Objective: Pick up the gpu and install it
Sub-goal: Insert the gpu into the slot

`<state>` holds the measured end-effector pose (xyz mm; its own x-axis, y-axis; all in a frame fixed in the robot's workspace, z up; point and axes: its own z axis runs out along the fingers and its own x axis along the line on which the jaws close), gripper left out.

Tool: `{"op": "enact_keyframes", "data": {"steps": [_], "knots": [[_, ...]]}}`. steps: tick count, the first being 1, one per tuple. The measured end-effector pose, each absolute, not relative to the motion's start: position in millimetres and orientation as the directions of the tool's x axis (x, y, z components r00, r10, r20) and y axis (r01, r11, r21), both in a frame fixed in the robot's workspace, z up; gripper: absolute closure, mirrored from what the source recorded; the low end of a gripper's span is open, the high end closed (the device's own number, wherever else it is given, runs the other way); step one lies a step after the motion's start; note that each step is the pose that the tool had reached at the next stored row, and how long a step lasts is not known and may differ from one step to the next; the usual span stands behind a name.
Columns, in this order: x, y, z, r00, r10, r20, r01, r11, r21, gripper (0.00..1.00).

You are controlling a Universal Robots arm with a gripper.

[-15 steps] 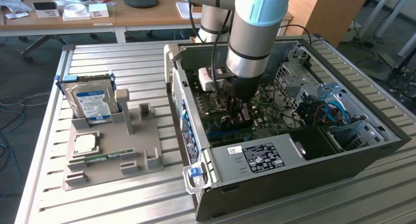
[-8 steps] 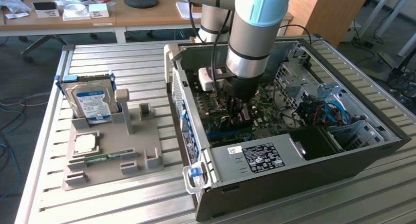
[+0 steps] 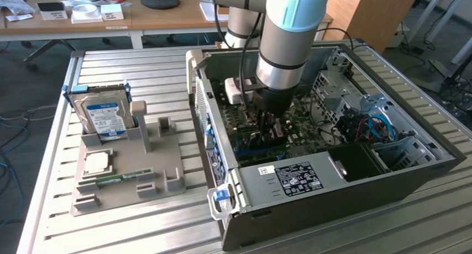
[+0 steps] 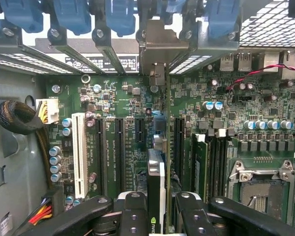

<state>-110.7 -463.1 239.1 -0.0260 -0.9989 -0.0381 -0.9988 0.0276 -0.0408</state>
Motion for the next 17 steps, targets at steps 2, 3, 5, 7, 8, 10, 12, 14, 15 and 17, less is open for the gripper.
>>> {"op": "enact_keyframes", "data": {"steps": [2,3,5,7,8,10,12,14,15,17], "knots": [[-110.8,-463.1,238.9,-0.026,-0.999,-0.038,-0.999,0.028,-0.041,0.73],[-110.8,-463.1,238.8,-0.026,-0.999,-0.038,-0.999,0.028,-0.041,0.73],[-110.9,-463.1,238.2,-0.026,-0.999,-0.038,-0.999,0.028,-0.041,0.73],[-111.1,-463.0,237.1,-0.026,-0.999,-0.039,-0.999,0.028,-0.041,0.73],[-111.2,-463.0,237.0,-0.026,-0.999,-0.039,-0.999,0.028,-0.041,0.73],[-111.2,-463.0,237.1,-0.026,-0.999,-0.039,-0.999,0.028,-0.041,0.73],[-111.2,-463.0,237.1,-0.026,-0.999,-0.038,-0.999,0.028,-0.041,0.73],[-111.5,-463.0,237.0,-0.026,-0.999,-0.038,-0.999,0.028,-0.041,0.73],[-111.8,-463.1,236.8,-0.026,-0.999,-0.038,-0.999,0.028,-0.041,0.73],[-111.9,-463.1,236.7,-0.026,-0.999,-0.038,-0.999,0.027,-0.041,0.73]]}}
